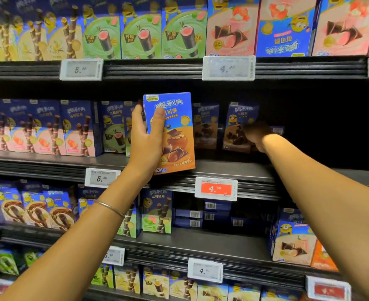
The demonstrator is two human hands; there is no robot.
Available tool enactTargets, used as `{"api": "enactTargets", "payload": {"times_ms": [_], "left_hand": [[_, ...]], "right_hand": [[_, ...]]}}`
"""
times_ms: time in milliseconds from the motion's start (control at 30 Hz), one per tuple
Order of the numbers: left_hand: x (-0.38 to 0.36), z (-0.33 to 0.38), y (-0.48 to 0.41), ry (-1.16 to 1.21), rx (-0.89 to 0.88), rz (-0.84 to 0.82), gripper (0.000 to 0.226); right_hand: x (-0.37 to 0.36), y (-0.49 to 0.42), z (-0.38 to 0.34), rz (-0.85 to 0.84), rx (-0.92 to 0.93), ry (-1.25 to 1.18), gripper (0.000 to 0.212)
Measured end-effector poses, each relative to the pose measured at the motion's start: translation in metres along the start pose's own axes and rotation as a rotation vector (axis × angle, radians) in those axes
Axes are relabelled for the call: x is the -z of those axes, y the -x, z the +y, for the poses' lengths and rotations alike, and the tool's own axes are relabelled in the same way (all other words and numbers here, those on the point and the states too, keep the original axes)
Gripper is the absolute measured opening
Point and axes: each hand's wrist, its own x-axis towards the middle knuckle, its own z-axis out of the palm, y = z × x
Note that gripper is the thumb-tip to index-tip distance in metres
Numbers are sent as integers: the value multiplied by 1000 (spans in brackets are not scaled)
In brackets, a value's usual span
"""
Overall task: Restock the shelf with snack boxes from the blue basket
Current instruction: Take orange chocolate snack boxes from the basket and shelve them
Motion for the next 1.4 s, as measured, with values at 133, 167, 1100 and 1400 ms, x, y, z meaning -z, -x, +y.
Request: {"api": "enactTargets", "payload": {"times_ms": [133,167,1100,1400], "left_hand": [[-4,2,1,8,9,-3,8],[-5,2,1,10,11,-5,5],[-4,2,-2,89,75,-21,13],[-4,3,-1,85,77,-16,14]], "right_hand": [[-2,-7,1,-69,-12,19,35],[-3,-8,1,-58,-9,2,32],[-9,9,-28,-109,-23,-146,45],[0,99,-81,-45,56,-406,43]]}}
